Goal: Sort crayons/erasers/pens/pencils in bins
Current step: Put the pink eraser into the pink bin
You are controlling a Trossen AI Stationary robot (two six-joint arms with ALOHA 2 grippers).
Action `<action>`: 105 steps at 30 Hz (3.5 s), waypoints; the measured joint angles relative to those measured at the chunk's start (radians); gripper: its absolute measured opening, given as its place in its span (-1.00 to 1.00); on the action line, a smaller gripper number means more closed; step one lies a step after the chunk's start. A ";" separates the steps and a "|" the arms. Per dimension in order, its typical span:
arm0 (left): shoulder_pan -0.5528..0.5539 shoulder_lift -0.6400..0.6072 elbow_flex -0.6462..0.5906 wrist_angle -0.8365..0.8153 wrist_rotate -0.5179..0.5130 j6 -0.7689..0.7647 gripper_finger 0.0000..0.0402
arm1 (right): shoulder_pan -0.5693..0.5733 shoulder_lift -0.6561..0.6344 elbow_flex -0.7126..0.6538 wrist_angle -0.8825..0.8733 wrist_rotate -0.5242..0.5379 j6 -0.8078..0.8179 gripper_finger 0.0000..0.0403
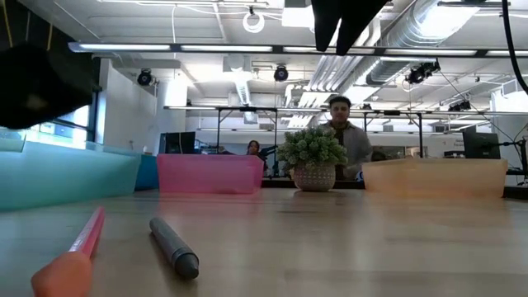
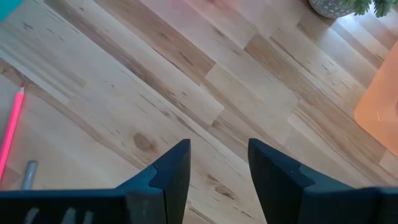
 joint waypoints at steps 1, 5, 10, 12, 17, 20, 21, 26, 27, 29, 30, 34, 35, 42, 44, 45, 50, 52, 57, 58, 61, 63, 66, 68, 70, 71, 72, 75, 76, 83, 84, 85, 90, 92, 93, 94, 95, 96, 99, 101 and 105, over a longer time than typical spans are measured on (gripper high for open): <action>0.000 0.008 0.000 0.000 0.006 -0.002 -0.08 | 0.000 0.000 0.000 0.000 0.000 0.000 -0.24; -0.001 0.014 0.001 0.001 0.006 -0.036 -0.08 | 0.000 0.000 0.000 0.000 0.000 0.000 -0.24; -0.002 0.015 0.003 -0.030 -0.032 -0.043 -0.14 | 0.000 0.000 0.000 -0.001 0.000 0.000 -0.24; -0.002 0.023 0.005 -0.051 -0.045 -0.046 -0.21 | 0.000 0.000 0.000 -0.008 0.000 0.000 -0.24; -0.006 0.048 0.006 -0.063 -0.054 -0.046 -0.40 | 0.000 -0.001 0.000 -0.045 -0.001 0.000 -0.24; -0.009 0.051 0.006 -0.061 -0.065 -0.045 -0.49 | -0.002 -0.011 0.000 -0.045 0.000 0.000 -0.24; -0.009 0.051 0.006 -0.060 -0.064 -0.040 -0.52 | -0.003 -0.015 0.000 -0.045 0.001 0.000 -0.24; -0.008 0.051 0.005 -0.060 -0.056 -0.013 -0.60 | -0.010 -0.032 0.000 -0.045 0.004 -0.005 -0.24; -0.008 0.051 0.005 -0.060 -0.053 -0.016 -0.60 | -0.012 -0.036 0.000 -0.045 0.006 -0.005 -0.24; -0.008 0.049 0.004 -0.061 -0.041 -0.025 -0.61 | -0.013 -0.045 0.000 -0.045 0.008 -0.008 -0.24; -0.008 0.047 0.004 -0.060 -0.034 -0.025 -0.61 | -0.013 -0.046 0.001 -0.045 0.010 -0.008 -0.24; -0.005 0.023 0.000 -0.059 -0.027 -0.026 -0.62 | -0.013 -0.056 0.001 -0.045 0.011 -0.008 -0.24; -0.004 0.016 -0.001 -0.058 -0.025 -0.026 -0.62 | -0.013 -0.060 0.001 -0.045 0.011 -0.008 -0.24; 0.002 -0.027 -0.004 -0.113 -0.012 -0.020 -0.62 | -0.013 -0.086 0.002 -0.045 0.041 -0.010 -0.24; 0.004 -0.034 -0.005 -0.141 -0.015 -0.019 -0.62 | -0.013 -0.092 0.003 -0.046 0.046 -0.019 -0.24; 0.007 -0.037 -0.005 -0.143 -0.018 -0.019 -0.62 | -0.013 -0.094 0.003 -0.045 0.046 -0.027 -0.24; 0.014 -0.079 -0.002 -0.166 -0.051 -0.020 -0.62 | -0.013 -0.105 0.003 -0.046 0.054 -0.052 -0.24; 0.021 -0.101 -0.003 -0.185 -0.069 -0.020 -0.62 | -0.013 -0.110 0.003 -0.046 0.056 -0.062 -0.24; 0.059 -0.166 -0.002 -0.214 -0.117 -0.020 -0.62 | -0.013 -0.133 0.003 -0.046 0.076 -0.099 -0.24; 0.069 -0.179 -0.002 -0.222 -0.129 -0.019 -0.62 | -0.013 -0.140 0.003 -0.046 0.088 -0.109 -0.24; 0.107 -0.225 -0.002 -0.251 -0.160 -0.020 -0.62 | -0.013 -0.163 0.003 -0.045 0.120 -0.133 -0.24; 0.136 -0.253 -0.002 -0.259 -0.182 -0.019 -0.62 | -0.013 -0.180 0.003 -0.045 0.142 -0.158 -0.24; 0.186 -0.302 -0.001 -0.269 -0.221 -0.002 -0.62 | -0.013 -0.201 0.003 -0.046 0.171 -0.200 -0.24; 0.223 -0.331 -0.001 -0.272 -0.249 0.007 -0.62 | -0.013 -0.215 0.003 -0.046 0.188 -0.230 -0.24; 0.262 -0.359 -0.001 -0.276 -0.271 0.016 -0.62 | -0.015 -0.228 0.003 -0.047 0.200 -0.262 -0.24; 0.282 -0.373 -0.001 -0.276 -0.284 0.027 -0.62 | -0.018 -0.234 0.003 -0.047 0.207 -0.275 -0.24; 0.303 -0.386 -0.001 -0.275 -0.299 0.034 -0.62 | -0.018 -0.239 0.003 -0.047 0.218 -0.294 -0.24; 0.368 -0.417 -0.001 -0.286 -0.335 0.060 -0.62 | -0.023 -0.251 0.003 -0.047 0.235 -0.333 -0.24; 0.392 -0.425 -0.001 -0.287 -0.346 0.070 -0.62 | -0.027 -0.253 0.003 -0.047 0.238 -0.344 -0.24; 0.562 -0.464 -0.001 -0.319 -0.362 0.161 -0.62 | -0.055 -0.261 0.003 -0.046 0.241 -0.386 -0.24; 0.586 -0.468 0.000 -0.317 -0.363 0.175 -0.62 | -0.058 -0.262 0.003 -0.046 0.241 -0.386 -0.24; 0.610 -0.469 0.001 -0.317 -0.363 0.188 -0.62 | -0.060 -0.262 0.003 -0.046 0.241 -0.386 -0.24; 0.736 -0.467 0.000 -0.331 -0.359 0.273 -0.62 | -0.070 -0.262 0.003 -0.046 0.241 -0.384 -0.24; 0.792 -0.464 0.000 -0.332 -0.356 0.312 -0.62 | -0.070 -0.262 0.003 -0.046 0.241 -0.378 -0.24; 0.821 -0.460 0.000 -0.330 -0.348 0.329 -0.62 | -0.072 -0.262 0.003 -0.046 0.243 -0.371 -0.24; 0.854 -0.457 0.000 -0.331 -0.329 0.349 -0.62 | -0.075 -0.262 0.003 -0.046 0.246 -0.365 -0.24; 0.886 -0.456 -0.001 -0.332 -0.303 0.369 -0.62 | -0.077 -0.262 0.003 -0.046 0.246 -0.359 -0.24; 0.918 -0.456 -0.003 -0.326 -0.278 0.389 -0.62 | -0.079 -0.262 0.003 -0.046 0.246 -0.352 -0.24; 1.004 -0.456 -0.036 -0.270 -0.201 0.443 -0.62 | -0.091 -0.262 0.003 -0.045 0.245 -0.339 -0.24; 1.056 -0.455 -0.060 -0.242 -0.156 0.464 -0.62 | -0.101 -0.262 0.003 -0.045 0.245 -0.323 -0.24; 1.140 -0.455 -0.120 -0.174 -0.053 0.505 -0.62 | -0.126 -0.262 0.003 -0.043 0.239 -0.283 -0.24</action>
